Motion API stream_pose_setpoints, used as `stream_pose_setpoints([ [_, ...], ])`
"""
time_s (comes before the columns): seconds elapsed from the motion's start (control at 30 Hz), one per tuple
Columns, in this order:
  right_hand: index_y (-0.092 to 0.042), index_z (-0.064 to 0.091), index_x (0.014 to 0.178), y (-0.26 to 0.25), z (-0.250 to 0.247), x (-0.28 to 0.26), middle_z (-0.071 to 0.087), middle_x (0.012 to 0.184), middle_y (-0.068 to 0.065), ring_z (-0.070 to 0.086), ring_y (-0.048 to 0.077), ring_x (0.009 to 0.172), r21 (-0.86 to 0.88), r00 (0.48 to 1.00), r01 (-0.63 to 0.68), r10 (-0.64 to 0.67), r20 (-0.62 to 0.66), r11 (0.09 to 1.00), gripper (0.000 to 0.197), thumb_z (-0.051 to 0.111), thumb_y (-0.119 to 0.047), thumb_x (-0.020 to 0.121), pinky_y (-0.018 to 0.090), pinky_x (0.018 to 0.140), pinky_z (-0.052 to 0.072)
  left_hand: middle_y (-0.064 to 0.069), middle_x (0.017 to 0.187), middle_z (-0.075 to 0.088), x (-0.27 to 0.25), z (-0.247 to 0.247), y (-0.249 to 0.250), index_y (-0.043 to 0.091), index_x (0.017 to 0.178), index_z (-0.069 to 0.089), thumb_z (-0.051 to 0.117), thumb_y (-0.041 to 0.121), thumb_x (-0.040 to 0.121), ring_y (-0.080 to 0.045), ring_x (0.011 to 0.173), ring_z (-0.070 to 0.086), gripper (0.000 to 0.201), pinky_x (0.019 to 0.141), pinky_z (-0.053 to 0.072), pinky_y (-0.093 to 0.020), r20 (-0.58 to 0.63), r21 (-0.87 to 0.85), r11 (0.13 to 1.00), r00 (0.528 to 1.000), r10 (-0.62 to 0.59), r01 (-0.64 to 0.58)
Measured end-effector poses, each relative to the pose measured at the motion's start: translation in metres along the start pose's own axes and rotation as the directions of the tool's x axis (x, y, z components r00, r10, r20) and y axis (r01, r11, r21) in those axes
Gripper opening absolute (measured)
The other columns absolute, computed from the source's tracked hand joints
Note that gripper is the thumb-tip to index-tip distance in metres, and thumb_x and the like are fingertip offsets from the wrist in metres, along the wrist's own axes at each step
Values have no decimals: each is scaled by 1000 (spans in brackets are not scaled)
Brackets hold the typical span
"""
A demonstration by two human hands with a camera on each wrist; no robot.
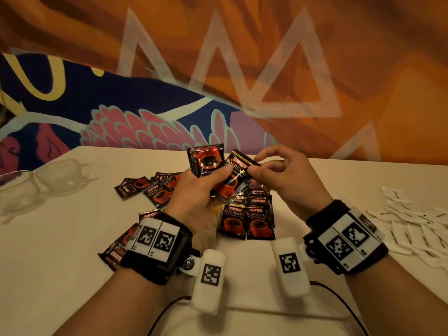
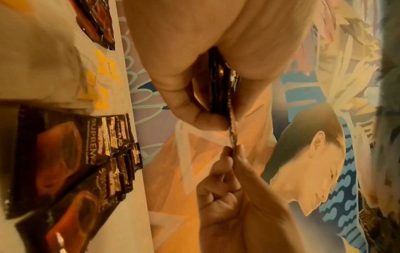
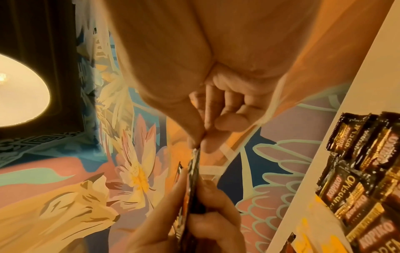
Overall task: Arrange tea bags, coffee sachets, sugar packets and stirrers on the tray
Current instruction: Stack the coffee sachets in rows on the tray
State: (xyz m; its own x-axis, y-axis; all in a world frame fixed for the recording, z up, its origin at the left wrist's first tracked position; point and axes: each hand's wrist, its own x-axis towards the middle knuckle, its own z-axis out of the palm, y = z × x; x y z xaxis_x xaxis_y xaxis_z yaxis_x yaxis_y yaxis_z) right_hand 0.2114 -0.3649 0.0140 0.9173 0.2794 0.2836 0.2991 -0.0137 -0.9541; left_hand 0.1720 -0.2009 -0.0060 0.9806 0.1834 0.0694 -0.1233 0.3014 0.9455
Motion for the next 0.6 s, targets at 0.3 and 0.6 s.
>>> stream_pose_setpoints([
  [0.3, -10, 63, 85, 4, 0, 11, 68, 67, 4, 66, 12, 57, -287, 923, -316, 363, 129, 904, 11, 71, -4, 82, 20, 47, 45, -4, 70, 60, 8, -11, 8, 9, 88, 61, 50, 25, 93, -17, 60, 58, 19, 49, 45, -26, -223, -223, 975, 972, -68, 16],
  [0.6, -13, 61, 88, 22, 11, 18, 71, 72, 3, 69, 9, 59, -615, 815, -378, 564, 134, 692, 14, 73, -10, 83, 18, 48, 47, -6, 72, 61, 11, -15, 5, 9, 91, 59, 45, 21, 94, -19, 64, 59, 19, 48, 48, -26, -270, -195, 981, 962, -47, -7],
])
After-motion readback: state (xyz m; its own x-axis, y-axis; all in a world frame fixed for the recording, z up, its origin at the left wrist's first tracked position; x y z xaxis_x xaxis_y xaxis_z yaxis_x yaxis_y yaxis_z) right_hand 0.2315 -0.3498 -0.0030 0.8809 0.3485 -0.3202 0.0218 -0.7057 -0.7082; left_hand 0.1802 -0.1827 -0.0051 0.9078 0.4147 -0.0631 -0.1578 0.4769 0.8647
